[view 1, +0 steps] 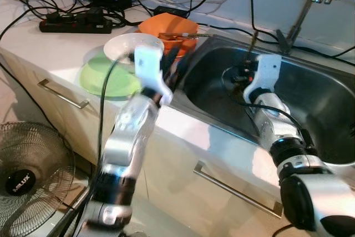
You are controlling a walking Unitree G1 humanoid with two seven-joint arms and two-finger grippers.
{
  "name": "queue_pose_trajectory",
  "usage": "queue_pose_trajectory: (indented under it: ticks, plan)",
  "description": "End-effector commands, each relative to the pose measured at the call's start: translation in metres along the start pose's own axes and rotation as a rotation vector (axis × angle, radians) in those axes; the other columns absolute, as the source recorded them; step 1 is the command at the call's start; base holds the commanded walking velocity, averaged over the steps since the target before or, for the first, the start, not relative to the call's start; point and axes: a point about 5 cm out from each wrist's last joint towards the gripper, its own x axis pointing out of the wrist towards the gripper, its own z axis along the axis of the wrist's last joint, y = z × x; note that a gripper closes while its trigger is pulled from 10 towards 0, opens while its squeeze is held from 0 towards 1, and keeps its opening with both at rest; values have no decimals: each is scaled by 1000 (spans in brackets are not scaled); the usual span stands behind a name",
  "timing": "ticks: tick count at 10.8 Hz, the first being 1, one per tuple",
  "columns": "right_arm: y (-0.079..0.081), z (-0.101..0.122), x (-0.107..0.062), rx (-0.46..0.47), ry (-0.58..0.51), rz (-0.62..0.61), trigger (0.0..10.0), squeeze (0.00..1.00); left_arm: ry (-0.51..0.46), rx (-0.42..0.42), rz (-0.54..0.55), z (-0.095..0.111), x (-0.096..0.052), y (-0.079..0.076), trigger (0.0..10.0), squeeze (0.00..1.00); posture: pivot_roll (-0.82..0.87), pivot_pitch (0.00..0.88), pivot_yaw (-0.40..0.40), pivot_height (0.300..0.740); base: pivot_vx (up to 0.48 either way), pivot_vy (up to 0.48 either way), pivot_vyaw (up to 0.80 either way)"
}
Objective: Kitchen organization
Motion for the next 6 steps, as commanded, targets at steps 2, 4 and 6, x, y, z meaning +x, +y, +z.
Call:
queue_pose_trajectory:
  ticks: [2, 4, 6]
  plan:
    - [-6, 5, 4, -72, 10, -36, 10000, 0, 114, -64, -39, -21, -10, -7, 10000, 0, 236, 26, -48, 740, 0, 0, 0]
    - [-7, 0, 3, -109, 47, -53, 10000, 0, 179, -62, -52, -33, -16, -10, 10000, 0, 242, 25, -50, 740, 0, 0, 0]
    - [-3, -9, 2, -172, 107, -39, 10000, 0, 251, 5, -78, -40, -21, -12, 10000, 0, 252, 25, -50, 740, 0, 0, 0]
